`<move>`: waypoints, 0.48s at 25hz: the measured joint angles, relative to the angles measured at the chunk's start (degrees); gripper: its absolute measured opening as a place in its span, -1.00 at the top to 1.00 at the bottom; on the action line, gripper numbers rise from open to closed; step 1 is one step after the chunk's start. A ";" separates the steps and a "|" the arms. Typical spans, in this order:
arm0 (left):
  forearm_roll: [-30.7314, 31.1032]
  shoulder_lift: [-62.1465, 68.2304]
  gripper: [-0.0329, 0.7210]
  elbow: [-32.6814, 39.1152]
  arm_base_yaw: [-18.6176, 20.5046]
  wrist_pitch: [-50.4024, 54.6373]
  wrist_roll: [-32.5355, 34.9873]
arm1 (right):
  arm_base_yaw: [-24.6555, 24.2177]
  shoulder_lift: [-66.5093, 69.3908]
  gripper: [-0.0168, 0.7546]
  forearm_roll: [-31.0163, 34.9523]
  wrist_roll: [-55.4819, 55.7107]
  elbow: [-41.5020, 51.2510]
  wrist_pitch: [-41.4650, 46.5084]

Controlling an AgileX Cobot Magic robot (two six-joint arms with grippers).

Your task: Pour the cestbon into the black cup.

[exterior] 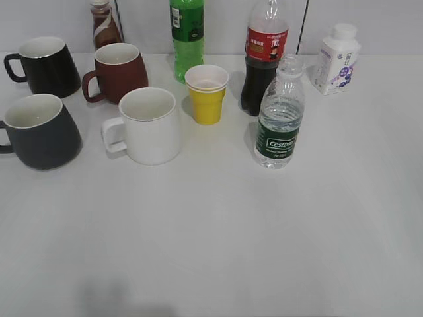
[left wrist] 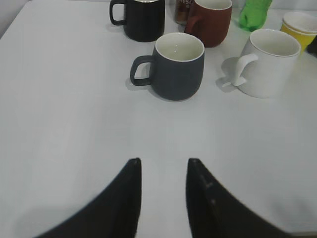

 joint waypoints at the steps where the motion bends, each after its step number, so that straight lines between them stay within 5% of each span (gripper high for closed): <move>1: 0.00 0.00 0.28 0.00 0.00 0.00 0.00 | 0.00 0.00 -0.57 0.00 0.00 0.00 0.00; 12: 0.00 0.00 0.28 0.00 0.00 0.00 0.00 | 0.00 0.00 -0.57 0.00 0.00 0.00 0.00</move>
